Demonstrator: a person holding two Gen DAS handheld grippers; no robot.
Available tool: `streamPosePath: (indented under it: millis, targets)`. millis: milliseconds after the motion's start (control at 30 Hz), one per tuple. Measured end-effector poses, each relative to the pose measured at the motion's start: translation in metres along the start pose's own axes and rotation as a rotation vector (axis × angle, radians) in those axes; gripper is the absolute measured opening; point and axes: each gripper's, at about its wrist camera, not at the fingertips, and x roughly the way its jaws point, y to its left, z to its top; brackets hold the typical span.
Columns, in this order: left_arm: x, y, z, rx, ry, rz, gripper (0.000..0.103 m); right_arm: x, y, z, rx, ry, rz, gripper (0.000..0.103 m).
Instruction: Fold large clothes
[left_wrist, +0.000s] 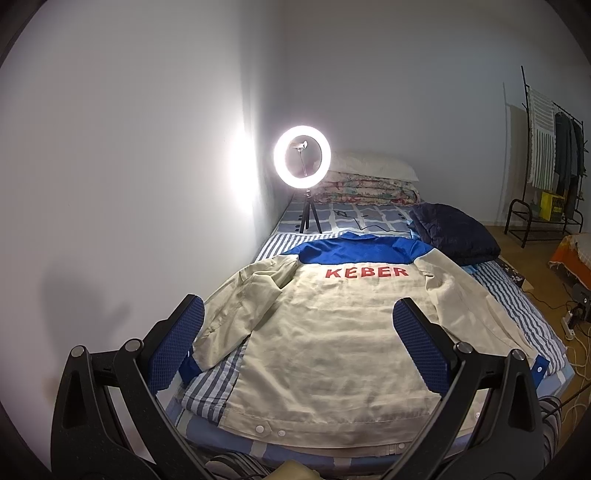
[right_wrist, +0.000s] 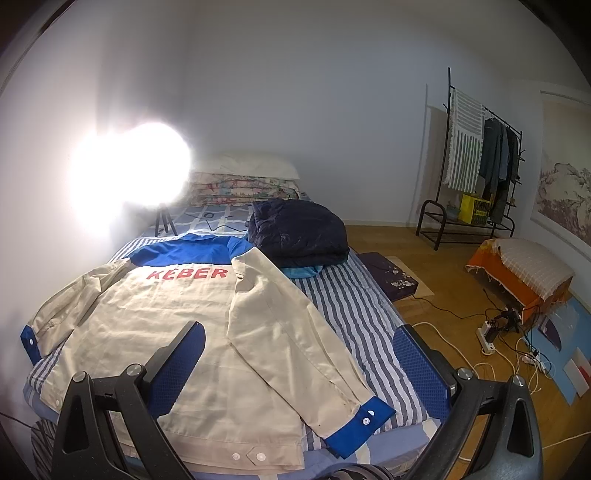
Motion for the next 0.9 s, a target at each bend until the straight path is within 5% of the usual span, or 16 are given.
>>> streamPosePath:
  millis: [900]
  targets:
    - [0.011, 0.021, -0.016, 0.001, 0.028, 0.045, 0.103, 0.017, 0.039, 0.015, -0.054, -0.015, 0.042, 0.103]
